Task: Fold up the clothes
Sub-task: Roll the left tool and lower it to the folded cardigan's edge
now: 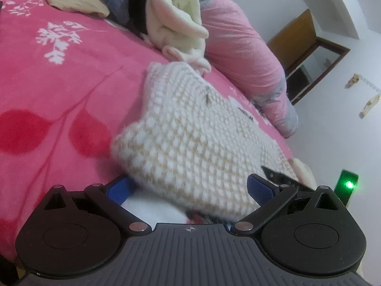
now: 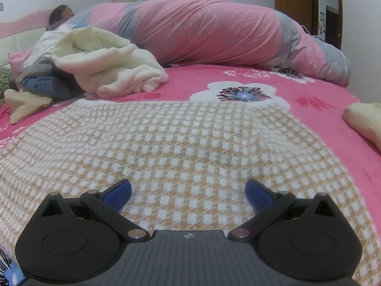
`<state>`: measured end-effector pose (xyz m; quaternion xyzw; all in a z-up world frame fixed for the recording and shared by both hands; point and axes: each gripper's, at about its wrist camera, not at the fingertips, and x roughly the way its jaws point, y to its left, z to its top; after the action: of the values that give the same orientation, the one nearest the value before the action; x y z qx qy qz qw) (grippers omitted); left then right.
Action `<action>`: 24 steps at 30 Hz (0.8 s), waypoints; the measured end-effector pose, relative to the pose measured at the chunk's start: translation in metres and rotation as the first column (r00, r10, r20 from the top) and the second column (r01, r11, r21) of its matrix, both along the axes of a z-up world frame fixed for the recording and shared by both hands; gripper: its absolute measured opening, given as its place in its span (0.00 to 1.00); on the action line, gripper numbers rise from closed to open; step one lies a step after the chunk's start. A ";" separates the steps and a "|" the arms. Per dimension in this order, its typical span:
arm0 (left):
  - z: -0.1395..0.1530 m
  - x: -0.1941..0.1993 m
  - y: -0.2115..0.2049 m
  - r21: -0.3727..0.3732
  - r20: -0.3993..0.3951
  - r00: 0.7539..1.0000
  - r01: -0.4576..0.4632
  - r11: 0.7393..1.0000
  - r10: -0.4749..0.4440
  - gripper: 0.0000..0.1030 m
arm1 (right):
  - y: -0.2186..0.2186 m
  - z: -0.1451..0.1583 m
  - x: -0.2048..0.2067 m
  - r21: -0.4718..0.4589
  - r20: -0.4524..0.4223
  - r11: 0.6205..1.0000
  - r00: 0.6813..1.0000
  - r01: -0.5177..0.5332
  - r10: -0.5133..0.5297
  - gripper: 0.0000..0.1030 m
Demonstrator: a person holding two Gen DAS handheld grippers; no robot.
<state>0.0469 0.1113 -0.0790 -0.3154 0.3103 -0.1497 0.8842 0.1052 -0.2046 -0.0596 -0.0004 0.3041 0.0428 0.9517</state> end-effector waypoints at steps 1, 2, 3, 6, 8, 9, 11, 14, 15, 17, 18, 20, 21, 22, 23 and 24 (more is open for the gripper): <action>-0.001 0.002 0.001 -0.004 0.003 1.000 0.000 1.000 0.000 0.98 | 0.000 0.000 0.000 0.000 0.000 1.000 1.000 0.001 -0.001 1.00; -0.001 0.005 0.001 -0.007 0.007 1.000 0.001 1.000 -0.001 0.98 | 0.001 0.000 -0.001 0.000 0.000 1.000 1.000 0.001 -0.001 1.00; -0.001 0.008 0.001 -0.006 0.009 1.000 0.003 1.000 -0.003 0.98 | 0.001 0.000 -0.001 -0.001 -0.001 1.000 1.000 0.001 -0.001 1.00; 0.000 0.015 0.003 -0.017 0.016 1.000 0.012 1.000 -0.011 0.99 | 0.001 0.000 0.000 -0.002 -0.002 1.000 1.000 0.001 -0.001 1.00; -0.001 0.020 0.007 -0.041 0.018 1.000 0.017 0.999 -0.016 0.99 | 0.001 0.000 0.000 -0.003 -0.004 1.000 1.000 0.001 -0.001 1.00; -0.001 0.023 0.010 -0.057 0.017 1.000 0.020 0.998 -0.019 0.98 | 0.001 0.000 0.000 -0.003 -0.004 1.000 1.000 0.001 -0.001 1.00; -0.002 0.030 0.017 -0.095 0.009 1.000 0.028 0.995 -0.027 0.98 | 0.001 0.001 0.000 -0.004 -0.006 1.000 1.000 0.002 -0.002 1.00; 0.000 0.039 0.028 -0.114 0.014 0.999 0.046 0.992 -0.045 0.95 | 0.001 0.001 0.001 -0.005 -0.007 1.000 1.000 0.002 -0.002 1.00; 0.000 0.043 0.033 -0.125 0.023 0.999 0.050 0.991 -0.047 0.95 | 0.001 0.001 0.001 -0.005 -0.007 1.000 1.000 0.002 -0.002 1.00; 0.000 0.053 0.044 -0.171 0.028 0.997 0.076 0.982 -0.072 0.95 | 0.002 0.001 0.001 -0.006 -0.007 1.000 1.000 0.003 -0.003 1.00; -0.002 0.061 0.050 -0.209 0.019 0.995 0.102 0.973 -0.100 0.95 | 0.002 0.001 0.001 -0.006 -0.007 1.000 1.000 0.003 -0.003 1.00; -0.007 0.078 0.059 -0.260 -0.015 0.988 0.144 0.955 -0.153 0.95 | 0.002 0.001 0.001 -0.007 -0.008 1.000 1.000 0.004 -0.005 1.00; -0.008 0.085 0.062 -0.281 -0.026 0.984 0.160 0.946 -0.174 0.95 | 0.002 0.001 0.001 -0.007 -0.008 1.000 1.000 0.005 -0.005 1.00; -0.009 0.091 0.064 -0.297 -0.032 0.980 0.176 0.939 -0.194 0.95 | 0.002 0.001 0.001 -0.007 -0.008 1.000 1.000 0.006 -0.006 1.00; -0.009 0.097 0.065 -0.303 -0.038 0.977 0.190 0.934 -0.212 0.95 | 0.002 0.001 0.001 -0.007 -0.007 1.000 1.000 0.007 -0.007 1.00; -0.009 0.103 0.065 -0.307 -0.045 0.973 0.203 0.930 -0.228 0.95 | 0.002 0.000 0.001 -0.007 -0.006 1.000 1.000 0.007 -0.007 1.00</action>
<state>0.1501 0.1768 -0.0883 -0.4159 0.3519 -0.2786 0.7909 0.1062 -0.2022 -0.0591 -0.0026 0.3073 0.0385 0.9508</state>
